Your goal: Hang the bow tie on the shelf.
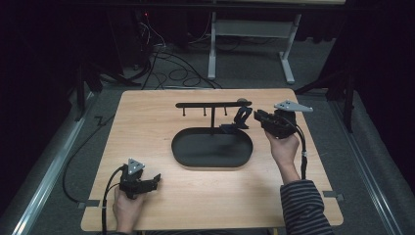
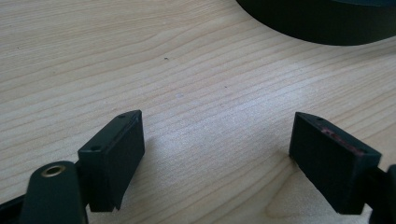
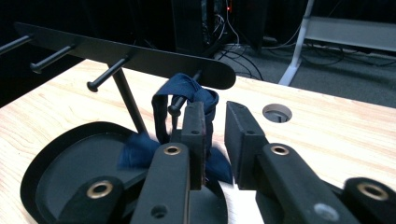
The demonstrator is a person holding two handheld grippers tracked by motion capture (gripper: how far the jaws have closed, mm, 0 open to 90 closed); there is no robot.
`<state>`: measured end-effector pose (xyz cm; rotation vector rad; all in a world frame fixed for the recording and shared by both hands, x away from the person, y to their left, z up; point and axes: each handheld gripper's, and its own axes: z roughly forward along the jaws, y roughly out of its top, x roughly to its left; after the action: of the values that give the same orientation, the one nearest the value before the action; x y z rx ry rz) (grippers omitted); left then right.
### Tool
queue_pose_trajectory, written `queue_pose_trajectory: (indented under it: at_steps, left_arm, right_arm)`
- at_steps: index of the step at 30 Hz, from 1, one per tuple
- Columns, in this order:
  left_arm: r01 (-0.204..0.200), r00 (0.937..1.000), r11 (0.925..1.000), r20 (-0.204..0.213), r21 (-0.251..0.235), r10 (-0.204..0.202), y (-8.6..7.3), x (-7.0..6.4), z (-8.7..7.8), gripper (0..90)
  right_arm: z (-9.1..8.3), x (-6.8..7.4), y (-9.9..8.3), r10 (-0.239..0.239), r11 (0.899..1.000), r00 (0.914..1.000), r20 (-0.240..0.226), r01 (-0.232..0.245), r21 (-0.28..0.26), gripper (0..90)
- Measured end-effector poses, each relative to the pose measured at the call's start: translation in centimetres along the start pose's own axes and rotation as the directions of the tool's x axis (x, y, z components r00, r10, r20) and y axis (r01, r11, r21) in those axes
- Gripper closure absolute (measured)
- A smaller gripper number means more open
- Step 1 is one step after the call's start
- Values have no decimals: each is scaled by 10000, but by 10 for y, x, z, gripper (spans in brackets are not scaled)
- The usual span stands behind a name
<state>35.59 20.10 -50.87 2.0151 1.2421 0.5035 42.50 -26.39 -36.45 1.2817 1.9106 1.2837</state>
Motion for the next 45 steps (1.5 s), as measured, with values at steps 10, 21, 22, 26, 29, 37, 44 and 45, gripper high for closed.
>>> queue_pose_trajectory:
  at_steps: [10,21,22,26,29,37,44,45]
  left_arm:
    - [-38,10000,10000,-34,36,38,0,-1,0,186]
    - [-93,9999,10000,-81,27,93,0,-1,0,186]
    - [-85,9999,10000,-81,21,86,0,-1,0,186]
    - [-92,9999,10000,-76,29,92,0,-2,0,186]
    - [-99,9999,9999,-71,32,99,0,-1,0,186]
    - [-100,9999,9999,-71,34,101,0,-1,0,186]
    - [-102,9999,9999,-78,32,102,0,-1,0,186]
    - [-94,9999,10000,-76,29,94,0,-2,0,186]
  right_arm:
    - [-21,7,-9,-609,9966,9944,865,559,598,703]
    - [-62,-8,-45,-99,9997,9929,1187,72,229,608]
    - [-62,-8,-45,-99,9997,9929,1187,72,229,608]
    - [-75,-18,-64,233,9993,9910,1319,-269,256,591]
    - [-79,-22,-74,440,9982,9902,1327,-491,354,584]
    - [-85,-28,-92,807,9952,9877,1341,-874,449,576]
    - [-87,-28,-98,939,9939,9864,1349,-1008,448,573]
    - [-87,-28,-99,927,9940,9866,1340,-995,449,572]
